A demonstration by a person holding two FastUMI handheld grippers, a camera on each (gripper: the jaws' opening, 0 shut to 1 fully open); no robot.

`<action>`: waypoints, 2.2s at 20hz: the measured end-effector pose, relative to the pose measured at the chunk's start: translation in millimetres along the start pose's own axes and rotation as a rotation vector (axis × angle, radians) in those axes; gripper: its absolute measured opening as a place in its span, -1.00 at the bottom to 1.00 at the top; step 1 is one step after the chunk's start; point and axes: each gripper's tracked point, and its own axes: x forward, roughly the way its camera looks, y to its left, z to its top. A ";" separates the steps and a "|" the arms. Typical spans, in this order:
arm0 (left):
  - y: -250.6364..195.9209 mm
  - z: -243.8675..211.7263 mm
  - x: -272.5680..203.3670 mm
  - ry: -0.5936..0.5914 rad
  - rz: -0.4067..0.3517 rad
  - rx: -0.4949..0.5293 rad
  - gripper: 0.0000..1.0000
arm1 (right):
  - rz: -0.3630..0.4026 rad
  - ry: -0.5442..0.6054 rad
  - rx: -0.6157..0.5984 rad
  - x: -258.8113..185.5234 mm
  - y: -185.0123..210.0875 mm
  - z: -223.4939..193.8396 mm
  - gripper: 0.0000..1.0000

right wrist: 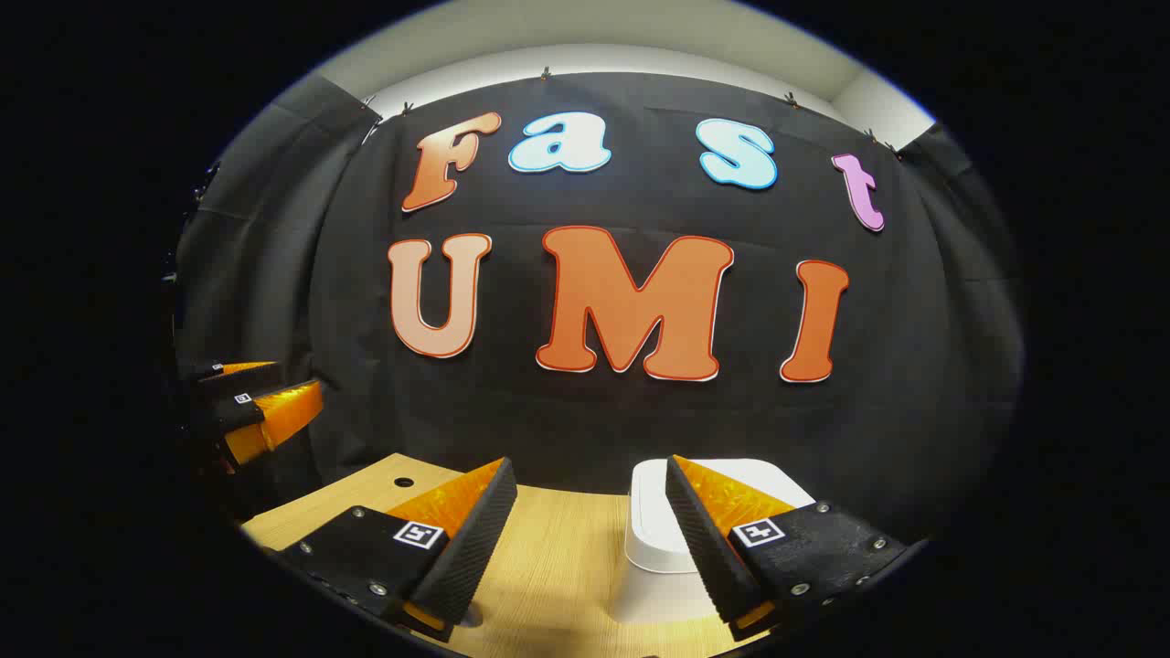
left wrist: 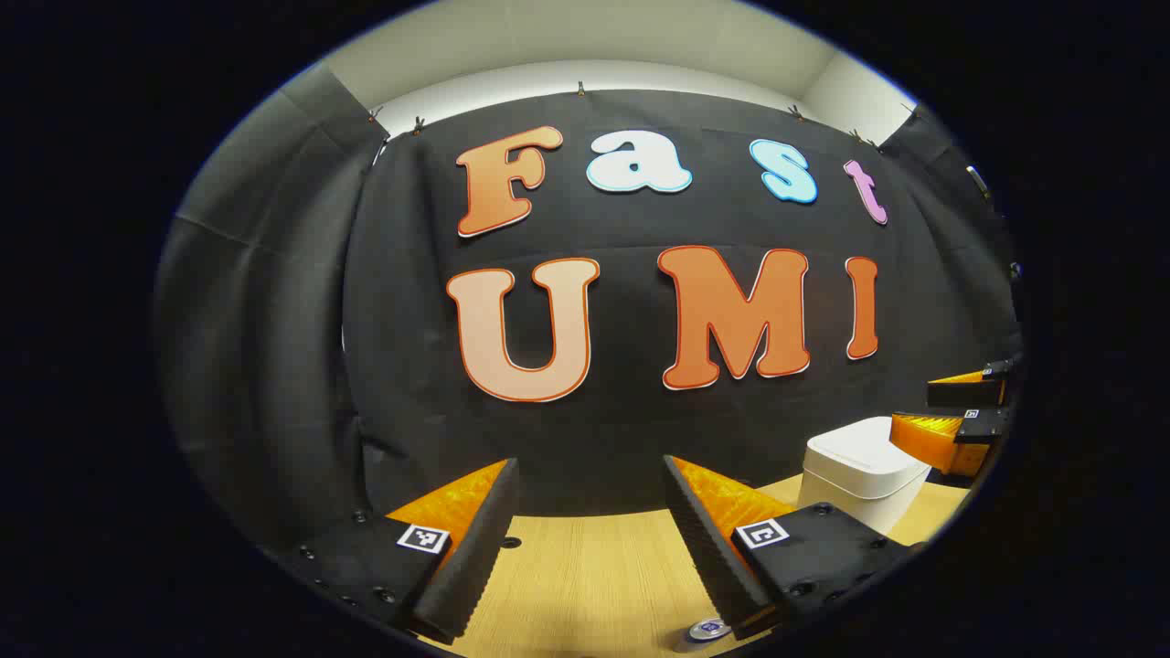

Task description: Press the lid of the desktop garbage bin to open it, pick up the crumpled paper on the desktop and throw it into the bin, then pick up the pop can on the desktop and drop it into the bin, and finally close the garbage bin lid.

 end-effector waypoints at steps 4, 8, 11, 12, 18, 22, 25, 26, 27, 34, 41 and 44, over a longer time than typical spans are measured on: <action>0.1 -0.4 -3.8 0.005 0.004 -0.003 0.84 | 0.041 0.000 0.017 -1.9 9.9 2.0 0.97; 1.0 -0.9 -5.0 0.006 0.010 0.003 0.84 | 0.043 0.008 0.018 -1.7 10.3 1.0 0.98; 1.3 -0.6 -6.4 0.004 0.012 0.008 0.96 | 0.040 0.010 0.013 -2.5 7.3 1.0 0.98; 1.1 -0.1 -6.2 0.003 0.011 0.010 0.96 | 0.037 0.011 0.013 -2.2 5.8 1.0 0.98; -2.8 -2.0 -5.8 0.006 0.005 0.016 0.96 | 0.013 0.007 0.000 -2.2 -6.5 5.2 0.96; -4.2 0.3 -5.9 0.003 0.001 0.028 0.96 | -0.014 0.005 -0.016 0.8 -22.8 10.6 0.83; -2.8 0.3 -6.1 0.003 0.004 0.034 0.96 | -0.037 0.004 -0.028 4.4 -36.4 11.8 0.36; -2.9 -0.1 -6.0 0.004 0.006 0.036 0.96 | -0.047 0.003 -0.031 4.5 -41.4 12.2 0.31; -2.3 0.5 -6.5 0.004 0.007 0.037 0.96 | -0.058 0.002 -0.034 6.8 -47.4 12.7 0.12; -2.2 -0.5 -11.0 0.012 0.024 0.049 0.96 | -0.091 0.050 -0.046 18.4 -82.6 6.7 -0.74; -6.6 -0.6 -15.0 0.017 0.037 0.072 0.96 | -0.124 0.114 -0.032 30.8 -113.3 -10.5 -0.97; -7.8 -4.6 -15.2 0.032 0.047 0.083 0.96 | -0.127 0.192 0.006 37.0 -123.8 -33.3 -0.98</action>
